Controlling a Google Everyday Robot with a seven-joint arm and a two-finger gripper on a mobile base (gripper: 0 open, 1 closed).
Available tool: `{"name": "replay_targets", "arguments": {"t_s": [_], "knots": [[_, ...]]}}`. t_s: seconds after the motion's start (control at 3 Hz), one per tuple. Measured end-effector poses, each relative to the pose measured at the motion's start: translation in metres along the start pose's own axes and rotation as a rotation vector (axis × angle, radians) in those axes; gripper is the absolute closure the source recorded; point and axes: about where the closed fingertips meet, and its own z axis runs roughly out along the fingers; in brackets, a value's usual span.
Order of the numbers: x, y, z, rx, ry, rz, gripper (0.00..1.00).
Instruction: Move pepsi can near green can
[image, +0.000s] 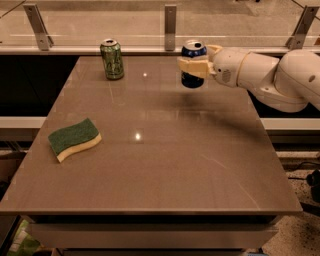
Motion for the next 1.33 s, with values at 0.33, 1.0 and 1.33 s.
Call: {"name": "replay_targets", "arguments": {"t_s": [0.33,1.0,1.33], "knots": [[-0.007,0.002,0.024,-0.044,-0.012,-0.018,1.00],[-0.010,0.011,0.075,-0.167,-0.023,-0.033,1.00],[-0.010,0.014,0.090,-0.210,-0.026,-0.034,1.00]]}}
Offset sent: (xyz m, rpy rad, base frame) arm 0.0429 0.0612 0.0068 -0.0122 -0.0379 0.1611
